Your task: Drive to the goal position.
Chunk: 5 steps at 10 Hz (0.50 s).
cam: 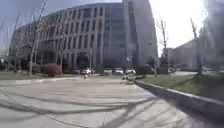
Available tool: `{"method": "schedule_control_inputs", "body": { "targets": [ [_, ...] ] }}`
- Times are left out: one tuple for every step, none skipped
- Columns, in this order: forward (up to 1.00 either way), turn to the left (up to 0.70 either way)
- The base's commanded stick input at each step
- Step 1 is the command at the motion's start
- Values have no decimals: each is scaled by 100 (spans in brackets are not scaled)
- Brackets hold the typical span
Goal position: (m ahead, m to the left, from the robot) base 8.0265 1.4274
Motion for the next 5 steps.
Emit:
{"method": "schedule_control_inputs", "body": {
  "targets": [
    [100, 43],
    [100, 43],
    [100, 19],
    [100, 3],
    [100, 3]
  ]
}}
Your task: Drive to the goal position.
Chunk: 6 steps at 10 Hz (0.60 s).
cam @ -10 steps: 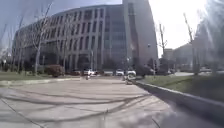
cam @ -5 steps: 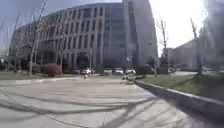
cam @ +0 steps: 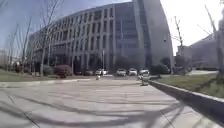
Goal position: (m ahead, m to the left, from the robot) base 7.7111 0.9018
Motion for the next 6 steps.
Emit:
{"method": "schedule_control_inputs", "body": {
  "targets": [
    [100, 3],
    [100, 3],
    [100, 3],
    [100, 3],
    [100, 3],
    [100, 3]
  ]
}}
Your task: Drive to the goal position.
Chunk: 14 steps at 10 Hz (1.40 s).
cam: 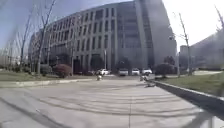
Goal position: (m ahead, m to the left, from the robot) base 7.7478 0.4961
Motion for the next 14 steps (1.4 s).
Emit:
{"method": "schedule_control_inputs", "body": {
  "targets": [
    [100, 3],
    [100, 3],
    [100, 3],
    [100, 3],
    [100, 3],
    [100, 3],
    [100, 3],
    [100, 3],
    [100, 9],
    [100, 19],
    [100, 29],
    [100, 40],
    [100, 43],
    [100, 43]
  ]
}}
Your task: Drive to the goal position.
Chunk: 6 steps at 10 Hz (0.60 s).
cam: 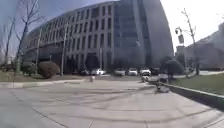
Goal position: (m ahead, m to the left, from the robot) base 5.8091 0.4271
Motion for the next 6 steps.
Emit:
{"method": "schedule_control_inputs", "body": {
  "targets": [
    [100, 43],
    [100, 43],
    [100, 40],
    [100, 10],
    [100, 3],
    [100, 3]
  ]
}}
